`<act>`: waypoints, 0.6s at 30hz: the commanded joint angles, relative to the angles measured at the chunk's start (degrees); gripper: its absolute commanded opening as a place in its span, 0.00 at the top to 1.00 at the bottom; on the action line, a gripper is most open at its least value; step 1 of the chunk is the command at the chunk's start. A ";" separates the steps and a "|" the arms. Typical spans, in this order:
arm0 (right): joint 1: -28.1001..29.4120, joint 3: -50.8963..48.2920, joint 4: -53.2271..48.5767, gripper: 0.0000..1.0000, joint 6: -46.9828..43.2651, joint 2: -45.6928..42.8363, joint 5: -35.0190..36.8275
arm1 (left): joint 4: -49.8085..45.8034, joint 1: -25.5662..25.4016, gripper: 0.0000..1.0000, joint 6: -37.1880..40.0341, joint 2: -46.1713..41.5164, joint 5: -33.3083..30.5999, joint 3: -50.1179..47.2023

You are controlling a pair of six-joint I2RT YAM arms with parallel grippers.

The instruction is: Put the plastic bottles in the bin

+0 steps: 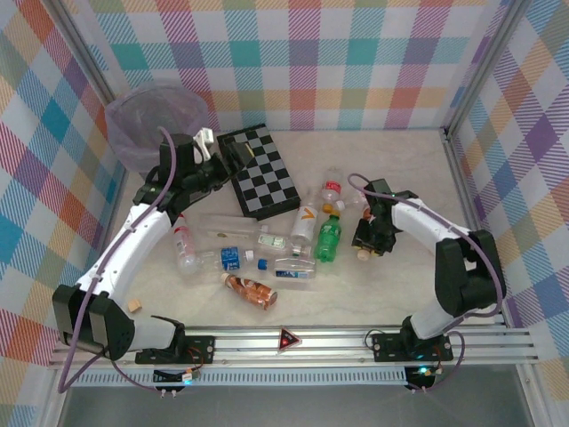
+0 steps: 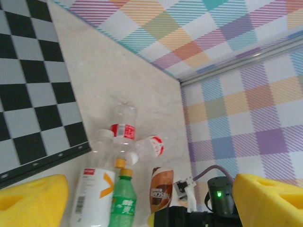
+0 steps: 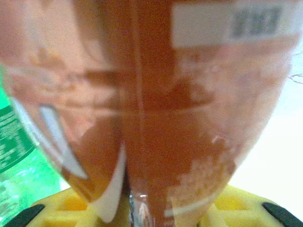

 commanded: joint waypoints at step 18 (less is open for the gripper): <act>6.64 11.12 12.93 0.77 -17.37 -8.20 -43.56 | 21.47 -10.71 0.00 -12.08 12.92 7.98 -0.55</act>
